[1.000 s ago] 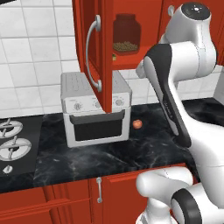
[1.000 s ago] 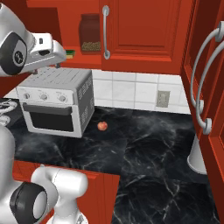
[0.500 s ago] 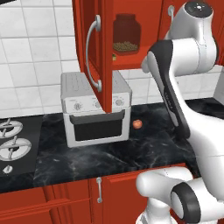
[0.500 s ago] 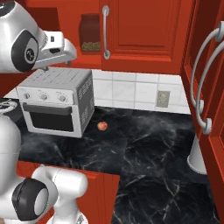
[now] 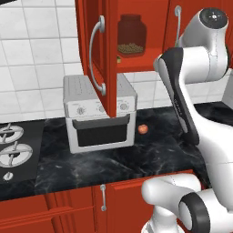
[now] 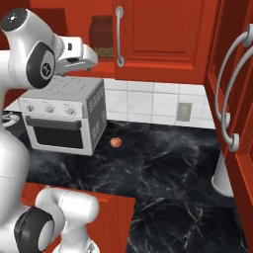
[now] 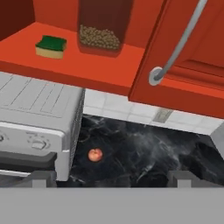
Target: Pick the sponge and dish brush from the cabinet and place them on the counter.
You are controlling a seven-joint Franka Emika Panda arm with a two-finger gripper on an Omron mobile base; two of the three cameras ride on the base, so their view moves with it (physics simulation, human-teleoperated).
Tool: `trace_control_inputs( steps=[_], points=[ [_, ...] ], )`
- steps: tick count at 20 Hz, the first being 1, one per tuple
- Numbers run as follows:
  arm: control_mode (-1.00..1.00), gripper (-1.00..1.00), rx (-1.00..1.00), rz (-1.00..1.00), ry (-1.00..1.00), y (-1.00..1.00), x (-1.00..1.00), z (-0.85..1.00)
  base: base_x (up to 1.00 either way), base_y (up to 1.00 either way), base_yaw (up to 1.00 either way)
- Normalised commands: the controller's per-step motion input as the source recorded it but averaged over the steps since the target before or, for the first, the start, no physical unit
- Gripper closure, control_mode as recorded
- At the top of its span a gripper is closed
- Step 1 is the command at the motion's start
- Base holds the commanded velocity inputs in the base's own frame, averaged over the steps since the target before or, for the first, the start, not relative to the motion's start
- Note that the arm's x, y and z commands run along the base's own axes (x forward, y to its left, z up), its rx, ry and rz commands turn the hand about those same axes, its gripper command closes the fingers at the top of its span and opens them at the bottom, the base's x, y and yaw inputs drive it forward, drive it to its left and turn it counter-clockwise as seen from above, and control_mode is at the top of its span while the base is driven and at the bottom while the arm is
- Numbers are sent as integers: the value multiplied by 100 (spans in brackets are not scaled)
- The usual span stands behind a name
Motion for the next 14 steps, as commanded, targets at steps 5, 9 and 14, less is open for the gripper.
trace_control_inputs(
  steps=[5,9,14],
  points=[
    [-100,-100,6,-3,-5,-30,14,7,0,0,0],
    [-100,-100,9,-3,0,-27,14,14,0,0,0],
    [-100,-100,9,-1,-2,-27,17,14,0,0,0]
  ],
)
